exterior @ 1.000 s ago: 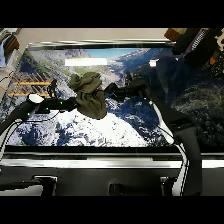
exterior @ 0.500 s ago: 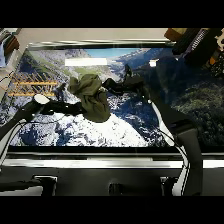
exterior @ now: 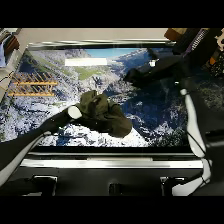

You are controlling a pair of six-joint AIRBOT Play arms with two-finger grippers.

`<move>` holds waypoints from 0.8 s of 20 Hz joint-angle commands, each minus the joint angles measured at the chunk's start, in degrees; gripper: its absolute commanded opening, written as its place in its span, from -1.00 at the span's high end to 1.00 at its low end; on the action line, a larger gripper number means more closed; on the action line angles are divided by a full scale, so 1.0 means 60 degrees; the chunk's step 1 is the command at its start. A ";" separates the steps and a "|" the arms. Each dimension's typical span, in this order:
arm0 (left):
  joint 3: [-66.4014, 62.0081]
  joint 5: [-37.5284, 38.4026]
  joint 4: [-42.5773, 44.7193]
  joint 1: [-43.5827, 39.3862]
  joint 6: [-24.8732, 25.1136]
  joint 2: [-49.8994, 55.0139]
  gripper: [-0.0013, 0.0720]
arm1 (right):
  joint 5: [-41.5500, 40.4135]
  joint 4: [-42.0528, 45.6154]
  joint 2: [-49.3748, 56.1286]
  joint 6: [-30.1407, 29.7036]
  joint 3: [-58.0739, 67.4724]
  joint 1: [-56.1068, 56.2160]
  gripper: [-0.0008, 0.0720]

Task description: Fold the clothes and pants, and hang the long-sleeved shirts on hangers.

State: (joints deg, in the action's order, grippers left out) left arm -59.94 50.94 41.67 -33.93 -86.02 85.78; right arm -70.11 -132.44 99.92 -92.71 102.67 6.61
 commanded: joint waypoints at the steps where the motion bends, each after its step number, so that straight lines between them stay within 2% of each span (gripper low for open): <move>1: -0.0036 -0.1705 -0.0029 -0.1209 -0.1104 0.0127 0.80 | -0.2266 0.2167 -0.1581 -0.0022 0.0004 -0.0860 -0.82; 2: -0.0087 -0.1785 -0.0219 -0.1180 -0.1100 0.0120 0.03 | -0.2495 0.2656 -0.2025 -0.0197 -0.0004 -0.1140 -0.83; 3: -0.0222 -0.1585 -0.0430 -0.0998 -0.1096 0.0069 -1.00 | -0.2397 0.2674 -0.2463 -0.0175 -0.0135 -0.1552 -0.83; 6: -0.0678 -0.0535 -0.0430 -0.0018 -0.0594 -0.0608 -0.94 | -0.2135 0.2328 -0.3872 -0.0415 -0.1413 -0.3184 -0.83; 8: -0.0688 0.0044 -0.0062 0.1093 -0.0579 -0.1621 -0.94 | -0.1982 0.1475 -0.4677 -0.0408 -0.3235 -0.4200 -0.83; 10: -0.0688 0.0831 0.0696 0.2466 -0.0594 -0.2772 -0.95 | -0.1807 0.0623 -0.5275 -0.0444 -0.5584 -0.4448 -0.84; 13: -0.0688 0.2047 0.1588 0.4787 -0.0590 -0.4218 -0.96 | -0.0597 -0.1005 -0.5829 -0.0729 -0.8983 -0.3450 -0.84; 16: -0.0688 0.2634 0.1657 0.6885 -0.0590 -0.5111 -0.96 | 0.1424 -0.1796 -0.5869 -0.0958 -1.0892 -0.1428 -0.84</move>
State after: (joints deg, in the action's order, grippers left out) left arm -63.99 61.28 49.23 -4.16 -89.60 61.04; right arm -71.96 -136.33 66.22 -97.10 49.71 -9.82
